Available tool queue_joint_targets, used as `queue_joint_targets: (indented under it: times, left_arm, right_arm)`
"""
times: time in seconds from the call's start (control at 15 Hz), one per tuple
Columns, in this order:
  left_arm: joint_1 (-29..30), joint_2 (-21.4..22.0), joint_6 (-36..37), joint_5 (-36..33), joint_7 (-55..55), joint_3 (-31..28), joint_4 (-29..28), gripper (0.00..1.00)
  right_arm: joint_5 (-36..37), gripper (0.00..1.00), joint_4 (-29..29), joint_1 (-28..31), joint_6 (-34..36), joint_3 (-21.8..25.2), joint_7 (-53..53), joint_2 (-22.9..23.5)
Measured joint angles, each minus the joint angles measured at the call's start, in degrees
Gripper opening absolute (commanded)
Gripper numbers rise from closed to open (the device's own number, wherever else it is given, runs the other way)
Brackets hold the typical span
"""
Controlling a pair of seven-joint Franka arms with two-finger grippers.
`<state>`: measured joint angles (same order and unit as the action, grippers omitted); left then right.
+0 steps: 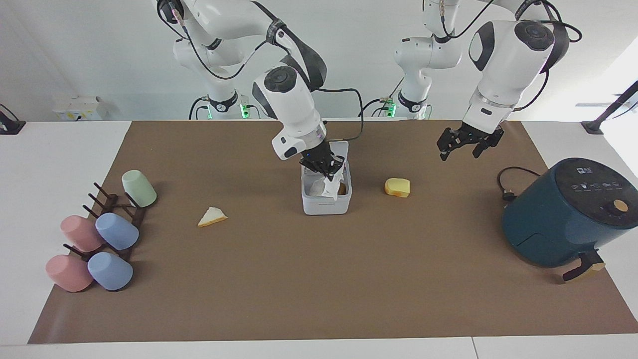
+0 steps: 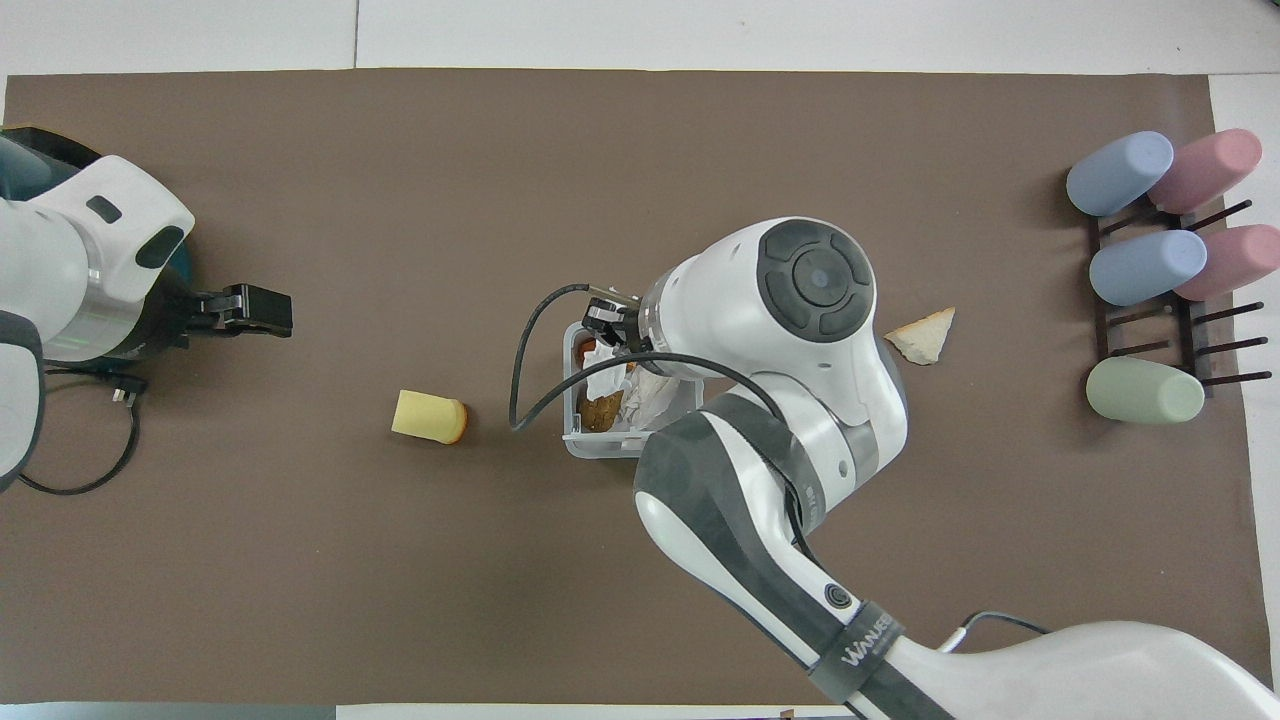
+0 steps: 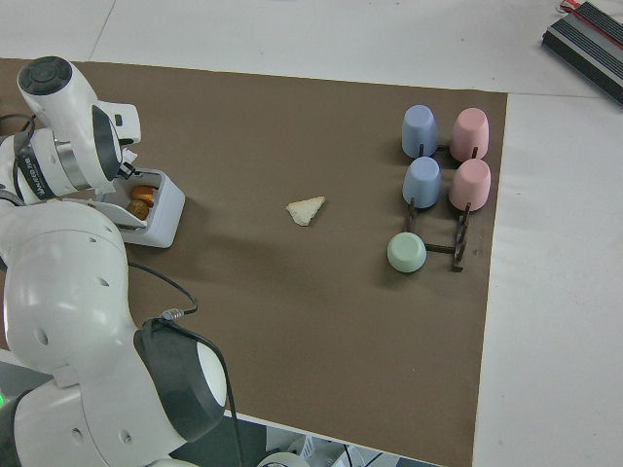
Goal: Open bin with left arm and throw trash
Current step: 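Drop the paper into the bin with the right gripper while the left gripper withdraws, then grasp the yellow block with the left gripper while the right gripper withdraws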
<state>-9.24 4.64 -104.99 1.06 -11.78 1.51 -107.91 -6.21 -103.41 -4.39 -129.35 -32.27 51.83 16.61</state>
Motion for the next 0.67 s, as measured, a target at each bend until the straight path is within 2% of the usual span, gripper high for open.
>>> queue_joint_targets:
  times: [0.07, 0.13, 0.2, 0.33, 0.4, 0.47, 0.67]
  left_arm:
    - [-0.1, 0.0, -0.1, 0.0, 0.0, 0.2, -0.6, 1.0]
    - [-0.2, 0.0, -0.7, 0.0, 0.0, 0.5, -1.7, 1.0]
    - [-0.7, 0.0, -1.9, 0.0, 0.0, 0.7, -3.2, 1.0]
    - [-2.8, -0.1, -6.5, 0.0, -0.2, 1.0, -7.3, 1.0]
    - [-3.9, -0.3, -9.6, 0.0, -0.4, 1.0, -9.8, 1.0]
    - [-4.9, -0.5, -12.9, 0.0, -0.8, 1.1, -12.3, 1.0]
    - [-7.6, -2.4, -23.1, 0.0, -3.7, 1.2, -19.6, 1.0]
  right_arm:
    - [0.8, 0.03, -1.8, 0.0, -0.8, -0.4, 0.1, -0.4]
    - [1.0, 0.16, -3.2, 0.1, -1.3, -0.4, 0.1, -0.9]
    - [1.1, 0.22, -4.1, 0.2, -1.4, -0.4, 0.2, -1.3]
    - [1.1, 0.79, -4.9, 0.5, -1.4, -0.4, 2.1, -2.0]
    - [1.1, 0.95, -5.0, 0.6, -1.4, -0.4, 2.9, -2.2]
    - [1.1, 1.0, -5.0, 0.7, -1.4, -0.4, 3.2, -2.4]
    - [1.6, 1.0, -3.5, 1.2, -1.2, -0.2, 3.3, -3.0]
